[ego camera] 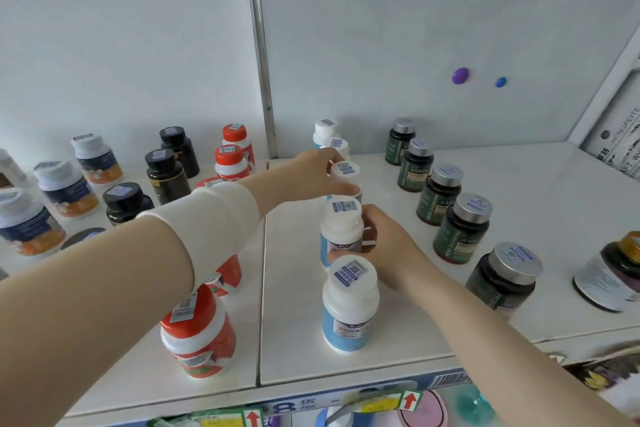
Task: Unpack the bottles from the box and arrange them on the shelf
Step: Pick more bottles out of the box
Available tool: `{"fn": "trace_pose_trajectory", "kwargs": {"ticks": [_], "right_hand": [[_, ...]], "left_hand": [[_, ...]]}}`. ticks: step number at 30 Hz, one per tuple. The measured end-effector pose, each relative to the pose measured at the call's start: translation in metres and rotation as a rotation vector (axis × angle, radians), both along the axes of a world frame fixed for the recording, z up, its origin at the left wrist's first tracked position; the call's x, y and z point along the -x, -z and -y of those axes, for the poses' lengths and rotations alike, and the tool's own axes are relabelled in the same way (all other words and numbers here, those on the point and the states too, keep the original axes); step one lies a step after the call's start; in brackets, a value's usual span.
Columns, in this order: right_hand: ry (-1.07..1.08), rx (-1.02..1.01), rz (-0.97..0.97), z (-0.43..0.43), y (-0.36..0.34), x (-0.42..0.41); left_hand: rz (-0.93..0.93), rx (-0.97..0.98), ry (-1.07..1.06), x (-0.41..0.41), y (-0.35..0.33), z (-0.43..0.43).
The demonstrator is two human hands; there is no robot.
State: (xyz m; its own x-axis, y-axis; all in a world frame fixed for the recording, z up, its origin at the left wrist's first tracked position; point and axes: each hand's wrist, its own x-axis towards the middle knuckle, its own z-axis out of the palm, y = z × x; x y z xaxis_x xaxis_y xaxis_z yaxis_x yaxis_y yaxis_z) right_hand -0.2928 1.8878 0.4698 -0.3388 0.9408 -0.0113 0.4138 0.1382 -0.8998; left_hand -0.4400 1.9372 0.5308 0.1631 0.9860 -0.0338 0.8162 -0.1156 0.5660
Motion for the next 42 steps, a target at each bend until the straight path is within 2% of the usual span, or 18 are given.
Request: {"fn": "trace_pose_trajectory", "kwargs": {"ticks": [3, 6, 8, 10, 14, 17, 20, 24, 26, 33, 38, 40, 42], "right_hand": [[-0.017, 0.023, 0.026, 0.001, -0.002, 0.001], [-0.031, 0.030, 0.001, 0.002, -0.010, -0.002], [-0.041, 0.038, -0.033, 0.004, -0.022, -0.008], [-0.060, 0.048, -0.076, 0.008, -0.037, -0.016], [-0.057, -0.003, -0.079, 0.010, -0.072, -0.020], [-0.047, -0.157, -0.012, 0.012, -0.102, 0.002], [-0.129, -0.335, 0.096, 0.029, -0.120, 0.043], [-0.308, -0.570, 0.314, 0.073, -0.129, 0.109], [-0.391, -0.670, 0.353, 0.099, -0.132, 0.144], [-0.642, -0.893, 0.273, 0.227, -0.121, 0.289], [-0.858, -0.996, 0.244, 0.334, -0.070, 0.401], [-0.953, -0.998, 0.284, 0.375, -0.035, 0.444], [-1.076, -0.922, 0.428, 0.411, 0.008, 0.481]], "left_hand": [[0.000, -0.003, 0.025, 0.002, 0.000, -0.002], [0.114, -0.038, 0.030, 0.007, -0.006, -0.002], [0.211, -0.096, -0.005, 0.011, -0.016, 0.001], [0.226, -0.196, -0.053, 0.018, -0.032, 0.009], [0.050, -0.326, -0.158, 0.037, -0.065, 0.040], [-0.148, -0.384, -0.238, 0.050, -0.084, 0.075], [-0.368, -0.403, -0.366, 0.067, -0.094, 0.119], [-0.586, -0.308, -0.547, 0.109, -0.100, 0.188], [-0.632, -0.262, -0.660, 0.137, -0.104, 0.233], [-0.843, -0.157, -1.021, 0.245, -0.096, 0.407], [-1.084, 0.101, -1.131, 0.327, -0.046, 0.534], [-1.095, 0.209, -1.173, 0.362, -0.016, 0.582], [-0.990, 0.343, -1.210, 0.386, 0.021, 0.626]]}}
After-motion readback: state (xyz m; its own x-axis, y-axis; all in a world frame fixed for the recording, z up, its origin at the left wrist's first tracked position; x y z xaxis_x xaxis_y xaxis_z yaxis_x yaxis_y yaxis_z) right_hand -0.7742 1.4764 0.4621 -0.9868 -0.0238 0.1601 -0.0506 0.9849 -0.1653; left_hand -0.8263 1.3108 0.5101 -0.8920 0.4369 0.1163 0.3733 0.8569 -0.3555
